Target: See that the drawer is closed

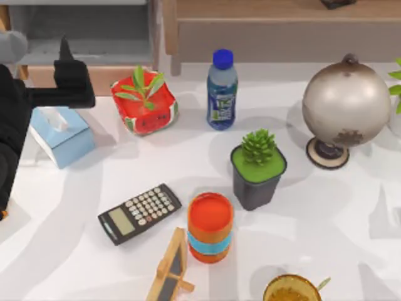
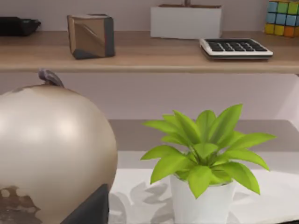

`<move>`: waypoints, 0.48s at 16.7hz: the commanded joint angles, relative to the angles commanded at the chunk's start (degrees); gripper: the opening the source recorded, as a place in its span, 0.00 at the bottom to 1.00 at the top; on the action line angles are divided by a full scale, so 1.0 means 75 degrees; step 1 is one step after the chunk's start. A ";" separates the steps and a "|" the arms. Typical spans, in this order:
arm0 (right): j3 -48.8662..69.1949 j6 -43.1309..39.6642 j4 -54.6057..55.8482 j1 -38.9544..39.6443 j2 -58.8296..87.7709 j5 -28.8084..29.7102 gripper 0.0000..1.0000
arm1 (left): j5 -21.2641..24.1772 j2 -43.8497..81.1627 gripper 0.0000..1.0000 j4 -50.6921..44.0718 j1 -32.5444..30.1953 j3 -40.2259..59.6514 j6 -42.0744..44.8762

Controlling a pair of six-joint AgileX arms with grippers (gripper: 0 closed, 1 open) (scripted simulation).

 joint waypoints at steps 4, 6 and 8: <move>0.0000 0.0000 0.0000 0.0000 0.0000 0.0000 1.00 | 0.0056 0.0003 1.00 0.0037 0.0101 -0.0036 0.0073; 0.0000 0.0000 0.0000 0.0000 0.0000 0.0000 1.00 | 0.0270 0.0167 1.00 0.0307 0.0459 -0.0044 0.0452; 0.0000 0.0000 0.0000 0.0000 0.0000 0.0000 1.00 | 0.0656 0.0463 1.00 0.0767 0.1056 -0.0056 0.1084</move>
